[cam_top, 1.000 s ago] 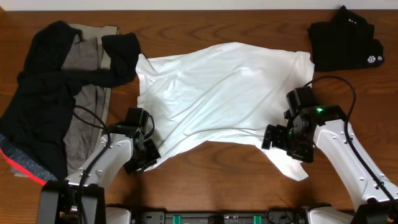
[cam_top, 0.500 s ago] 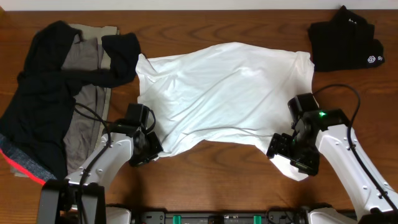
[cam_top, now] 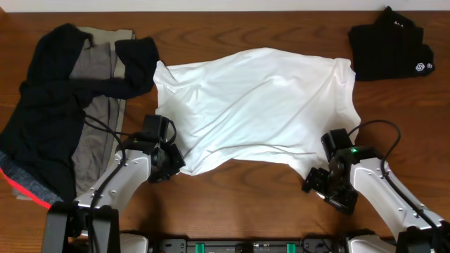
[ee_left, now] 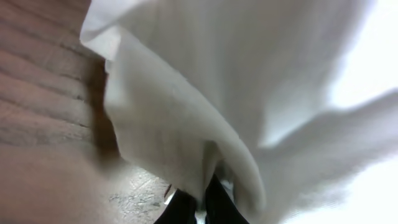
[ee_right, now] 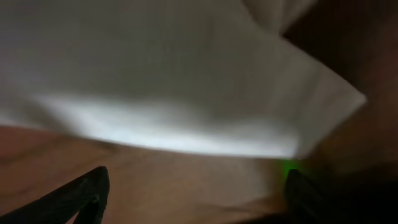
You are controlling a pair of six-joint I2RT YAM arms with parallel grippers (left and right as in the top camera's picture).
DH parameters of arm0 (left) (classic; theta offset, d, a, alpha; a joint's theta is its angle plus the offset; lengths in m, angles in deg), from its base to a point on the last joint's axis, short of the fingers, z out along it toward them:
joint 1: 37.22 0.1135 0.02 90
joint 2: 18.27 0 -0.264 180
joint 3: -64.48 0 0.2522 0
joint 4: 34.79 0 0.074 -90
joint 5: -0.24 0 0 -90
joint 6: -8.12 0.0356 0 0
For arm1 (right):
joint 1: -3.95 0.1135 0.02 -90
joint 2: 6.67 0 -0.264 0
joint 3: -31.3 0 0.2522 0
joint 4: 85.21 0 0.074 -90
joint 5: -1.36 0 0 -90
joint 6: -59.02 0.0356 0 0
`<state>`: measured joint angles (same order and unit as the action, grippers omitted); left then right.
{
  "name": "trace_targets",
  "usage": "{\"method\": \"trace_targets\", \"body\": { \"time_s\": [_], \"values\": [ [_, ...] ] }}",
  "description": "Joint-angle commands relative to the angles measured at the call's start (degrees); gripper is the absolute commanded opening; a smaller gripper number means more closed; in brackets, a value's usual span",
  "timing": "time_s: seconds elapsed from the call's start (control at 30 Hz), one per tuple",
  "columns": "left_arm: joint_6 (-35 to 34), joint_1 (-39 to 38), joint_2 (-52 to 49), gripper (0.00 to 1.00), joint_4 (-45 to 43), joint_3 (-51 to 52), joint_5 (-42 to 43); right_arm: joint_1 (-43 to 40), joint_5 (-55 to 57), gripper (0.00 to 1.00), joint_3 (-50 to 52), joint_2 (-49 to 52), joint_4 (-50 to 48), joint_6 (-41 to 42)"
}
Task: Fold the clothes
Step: 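Grasp the T-shirt's bottom hem corners with both grippers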
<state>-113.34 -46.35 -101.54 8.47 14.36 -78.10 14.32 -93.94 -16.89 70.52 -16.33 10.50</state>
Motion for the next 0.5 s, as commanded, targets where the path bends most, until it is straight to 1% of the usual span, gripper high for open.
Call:
{"method": "trace_targets", "body": {
  "time_s": [0.0, 0.07, 0.2, 0.47],
  "values": [
    [0.76, -0.22, -0.9, 0.06, -0.28, -0.31, -0.52, 0.57, 1.53, 0.87, 0.11, -0.37, -2.73, 1.31],
    [0.76, -0.22, -0.9, 0.06, -0.28, -0.31, -0.52, 0.57, 2.62, 0.86, 0.11, -0.37, -5.97, 0.72],
    [0.79, -0.22, -0.9, 0.06, -0.31, -0.31, -0.57, 0.48, 2.84, 0.83, -0.66, -0.37, -14.16, -4.66],
    [0.76, -0.22, -0.9, 0.06, -0.33, -0.31, -0.55, -1.03, 6.43, 0.79, -4.11, -0.35, -21.57, -14.16]
  ]
}}
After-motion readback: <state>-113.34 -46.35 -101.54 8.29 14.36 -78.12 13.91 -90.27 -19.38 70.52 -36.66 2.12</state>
